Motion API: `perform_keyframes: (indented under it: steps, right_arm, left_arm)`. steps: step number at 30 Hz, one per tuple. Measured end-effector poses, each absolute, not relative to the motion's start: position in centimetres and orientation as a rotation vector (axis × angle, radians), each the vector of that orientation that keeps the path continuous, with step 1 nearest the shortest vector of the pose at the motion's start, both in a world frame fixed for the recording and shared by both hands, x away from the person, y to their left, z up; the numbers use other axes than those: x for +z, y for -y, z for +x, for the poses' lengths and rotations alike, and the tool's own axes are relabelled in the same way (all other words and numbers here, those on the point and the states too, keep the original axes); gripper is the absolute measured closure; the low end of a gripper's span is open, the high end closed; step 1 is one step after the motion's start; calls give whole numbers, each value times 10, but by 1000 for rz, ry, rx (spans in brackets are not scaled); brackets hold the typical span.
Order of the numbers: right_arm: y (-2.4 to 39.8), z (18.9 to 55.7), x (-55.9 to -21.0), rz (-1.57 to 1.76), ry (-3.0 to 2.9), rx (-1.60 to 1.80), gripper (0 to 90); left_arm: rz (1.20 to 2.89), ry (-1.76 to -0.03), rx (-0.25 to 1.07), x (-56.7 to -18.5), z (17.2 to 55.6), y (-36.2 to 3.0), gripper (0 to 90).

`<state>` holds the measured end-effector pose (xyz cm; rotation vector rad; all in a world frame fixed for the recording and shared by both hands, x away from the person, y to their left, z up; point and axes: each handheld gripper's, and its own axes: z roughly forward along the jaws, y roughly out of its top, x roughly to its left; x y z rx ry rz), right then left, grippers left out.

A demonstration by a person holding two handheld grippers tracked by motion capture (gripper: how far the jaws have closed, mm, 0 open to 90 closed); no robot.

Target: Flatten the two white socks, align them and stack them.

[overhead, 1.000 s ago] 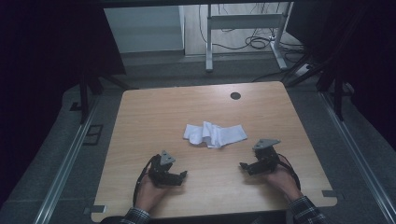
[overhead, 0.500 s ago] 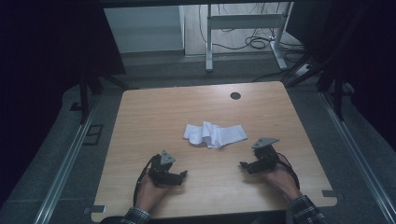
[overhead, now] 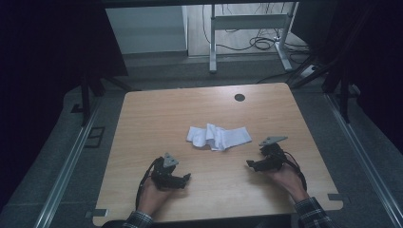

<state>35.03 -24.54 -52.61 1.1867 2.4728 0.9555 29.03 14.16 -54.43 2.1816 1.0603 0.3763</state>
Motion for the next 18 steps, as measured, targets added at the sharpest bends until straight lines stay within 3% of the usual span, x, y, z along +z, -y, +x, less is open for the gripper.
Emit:
perform_keyframes:
  steps: [11, 18]
  right_arm:
    - [249, 359, -519, 1182, -2456, 967, 301]
    - [250, 366, -516, 1210, -2446, 991, 320]
  left_arm:
    - [2182, -1060, 377, -544, 291, -142, 111]
    - [2182, -1059, 377, -544, 291, -142, 111]
